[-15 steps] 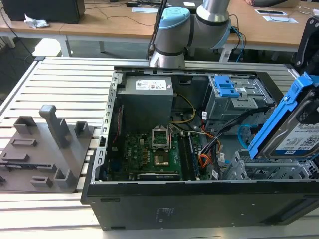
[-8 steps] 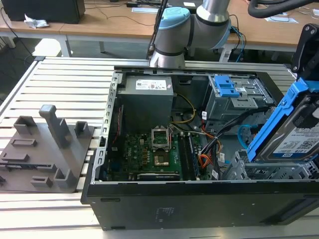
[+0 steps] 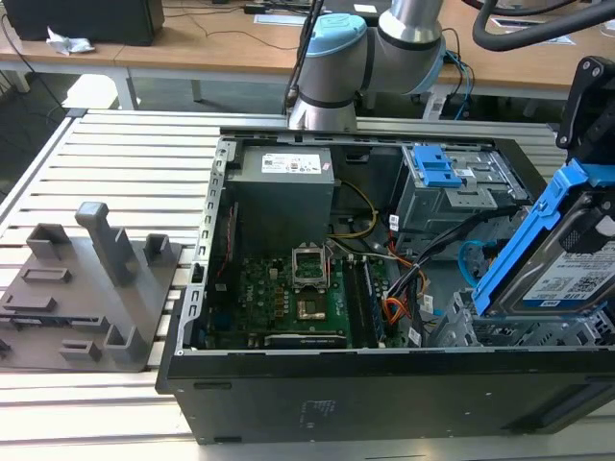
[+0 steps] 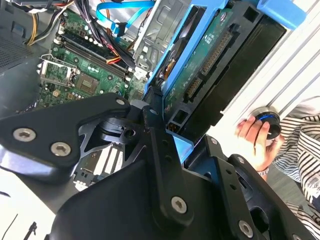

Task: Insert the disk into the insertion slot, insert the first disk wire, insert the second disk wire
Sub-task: 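Insert the disk into the insertion slot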

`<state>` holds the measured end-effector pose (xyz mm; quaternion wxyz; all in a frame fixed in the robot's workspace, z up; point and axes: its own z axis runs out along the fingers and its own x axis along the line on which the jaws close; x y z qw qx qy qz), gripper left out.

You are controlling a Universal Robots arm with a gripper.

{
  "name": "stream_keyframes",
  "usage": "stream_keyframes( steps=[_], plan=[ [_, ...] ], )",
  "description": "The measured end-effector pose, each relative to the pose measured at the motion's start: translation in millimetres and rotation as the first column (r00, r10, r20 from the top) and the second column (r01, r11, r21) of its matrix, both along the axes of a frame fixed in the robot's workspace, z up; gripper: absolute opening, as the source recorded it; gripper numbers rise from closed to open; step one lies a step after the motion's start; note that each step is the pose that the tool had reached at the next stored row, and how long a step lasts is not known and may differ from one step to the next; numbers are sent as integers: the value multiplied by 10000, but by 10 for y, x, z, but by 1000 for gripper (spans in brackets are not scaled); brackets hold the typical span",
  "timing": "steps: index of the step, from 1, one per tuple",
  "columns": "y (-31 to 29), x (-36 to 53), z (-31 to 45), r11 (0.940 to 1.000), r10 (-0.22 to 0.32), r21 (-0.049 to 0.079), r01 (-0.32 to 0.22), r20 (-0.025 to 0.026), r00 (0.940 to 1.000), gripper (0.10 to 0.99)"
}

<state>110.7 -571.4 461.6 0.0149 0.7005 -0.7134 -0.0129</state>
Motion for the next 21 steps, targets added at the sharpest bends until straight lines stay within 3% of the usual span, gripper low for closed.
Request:
stream_keyframes(
  steps=[6,11,18,21],
  plan=[
    [7,0,-42,10000,0,1,0,0,10000,365],
    [130,7,-61,10000,-1,0,1,0,10000,365],
    [177,79,-102,10000,5,0,-5,-3,10000,365],
    [191,89,-177,10000,6,0,-6,-6,10000,365]
  ],
)
